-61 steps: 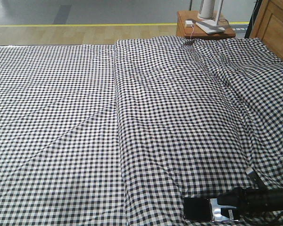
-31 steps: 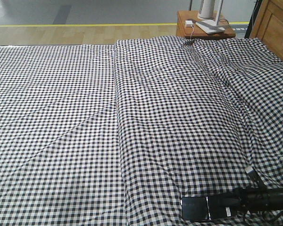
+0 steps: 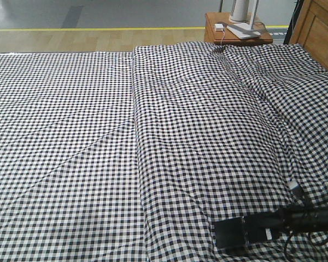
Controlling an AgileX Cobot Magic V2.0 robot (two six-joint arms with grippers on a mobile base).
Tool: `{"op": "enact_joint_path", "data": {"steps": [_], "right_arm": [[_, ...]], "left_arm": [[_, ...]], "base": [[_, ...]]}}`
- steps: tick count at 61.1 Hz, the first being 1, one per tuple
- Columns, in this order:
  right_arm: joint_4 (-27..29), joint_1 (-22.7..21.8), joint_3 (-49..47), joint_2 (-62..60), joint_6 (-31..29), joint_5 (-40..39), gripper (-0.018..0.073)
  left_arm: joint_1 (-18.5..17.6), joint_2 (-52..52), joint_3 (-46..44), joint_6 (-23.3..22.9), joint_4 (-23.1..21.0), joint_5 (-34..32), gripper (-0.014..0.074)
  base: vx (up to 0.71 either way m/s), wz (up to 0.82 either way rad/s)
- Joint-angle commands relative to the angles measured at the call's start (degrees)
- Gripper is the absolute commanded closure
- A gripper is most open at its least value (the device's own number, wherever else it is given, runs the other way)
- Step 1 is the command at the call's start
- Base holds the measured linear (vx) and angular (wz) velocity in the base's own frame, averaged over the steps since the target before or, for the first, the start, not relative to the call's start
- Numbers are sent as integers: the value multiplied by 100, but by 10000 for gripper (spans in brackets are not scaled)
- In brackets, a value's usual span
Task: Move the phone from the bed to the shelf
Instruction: 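Close the right gripper on the smartphone's edge, then lift the smartphone up off the bed with the right gripper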
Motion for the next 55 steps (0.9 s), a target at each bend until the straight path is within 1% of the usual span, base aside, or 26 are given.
{"op": "enact_joint_path", "data": {"steps": [1, 13, 22, 30, 40, 55], "right_arm": [[-42, -19, -14, -777, 177, 1009, 568], [-219, 8, -14, -1914, 871, 1009, 563], [-9, 66, -14, -2938, 1004, 1009, 563], [173, 178, -14, -3820, 1254, 1009, 563], [256, 620, -14, -4737, 1437, 1009, 563], [227, 1625, -14, -5788, 1569, 1007, 563]], "left_arm": [[-15, -23, -132, -33, -52, -412, 595], [-15, -23, -132, -33, -52, -412, 595], [-15, -23, -132, -33, -52, -412, 595], [-15, -23, -132, -33, -52, -412, 595], [-15, -23, -132, -33, -52, -412, 595], [-15, -23, -132, -33, -52, -412, 595]], "base": [[0, 0], [0, 0], [0, 0], [0, 0], [0, 0], [0, 0]]}}
